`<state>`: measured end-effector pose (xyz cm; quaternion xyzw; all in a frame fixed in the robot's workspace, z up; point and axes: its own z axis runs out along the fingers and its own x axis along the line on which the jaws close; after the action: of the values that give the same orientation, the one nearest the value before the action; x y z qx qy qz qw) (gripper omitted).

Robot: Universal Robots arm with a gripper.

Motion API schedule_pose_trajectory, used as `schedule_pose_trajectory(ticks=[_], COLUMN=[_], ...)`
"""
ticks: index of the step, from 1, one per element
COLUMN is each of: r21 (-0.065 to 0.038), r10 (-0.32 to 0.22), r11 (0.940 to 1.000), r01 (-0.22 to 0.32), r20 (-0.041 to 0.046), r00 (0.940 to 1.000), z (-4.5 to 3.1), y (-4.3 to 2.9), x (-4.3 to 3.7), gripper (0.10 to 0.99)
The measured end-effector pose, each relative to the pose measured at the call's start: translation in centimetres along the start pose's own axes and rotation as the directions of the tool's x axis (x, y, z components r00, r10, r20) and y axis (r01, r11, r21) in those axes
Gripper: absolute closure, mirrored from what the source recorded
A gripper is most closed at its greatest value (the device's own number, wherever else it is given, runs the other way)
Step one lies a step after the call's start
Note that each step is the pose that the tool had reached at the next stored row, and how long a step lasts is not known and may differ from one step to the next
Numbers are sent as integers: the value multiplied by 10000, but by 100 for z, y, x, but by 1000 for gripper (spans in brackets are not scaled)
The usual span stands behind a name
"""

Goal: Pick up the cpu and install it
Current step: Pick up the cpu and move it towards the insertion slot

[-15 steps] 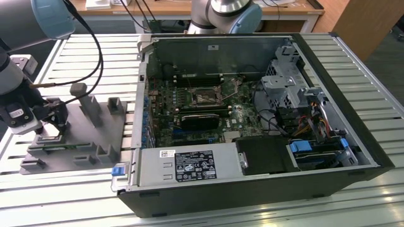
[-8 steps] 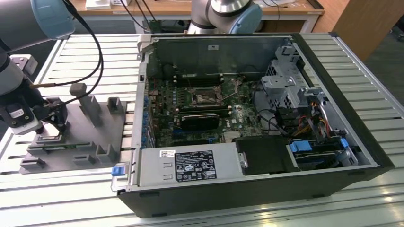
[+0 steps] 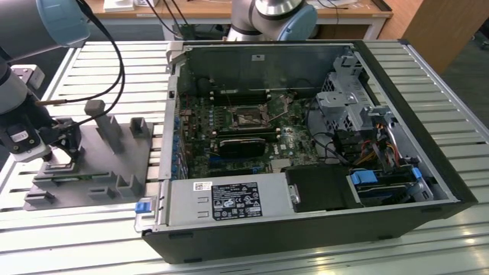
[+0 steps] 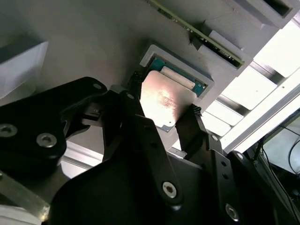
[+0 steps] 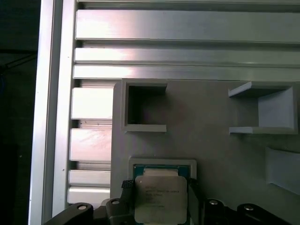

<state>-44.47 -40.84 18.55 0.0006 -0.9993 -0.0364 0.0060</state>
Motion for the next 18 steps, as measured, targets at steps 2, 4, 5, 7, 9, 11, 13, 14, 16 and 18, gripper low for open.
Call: schedule_pose_trajectory(ticks=[2, 4, 5, 7, 9, 11, 13, 14, 16, 18], r21=[1, 1, 0, 1, 1, 4, 4, 3, -2, -4], r10=[0, 0, -1, -2, -4, -3, 0, -1, -2, -3], r11=[10000, 10000, 10000, 10000, 10000, 10000, 10000, 10000, 10000, 10000], r01=[0, 0, 1, 2, 4, 3, 0, 1, 2, 3], r20=[-2, -2, 0, 0, -1, -6, -6, -5, 2, 8], r00=[10000, 10000, 10000, 10000, 10000, 10000, 10000, 10000, 10000, 10000], z=[0, 0, 1, 1, 5, 11, 13, 14, 8, -25], y=[0, -1, -1, -1, -1, -1, -1, -1, 0, 2], x=[0, 2, 7, 21, 22, 22, 19, 17, 14, 13], gripper=[533, 471, 471, 471, 482, 482, 549, 553, 553, 553])
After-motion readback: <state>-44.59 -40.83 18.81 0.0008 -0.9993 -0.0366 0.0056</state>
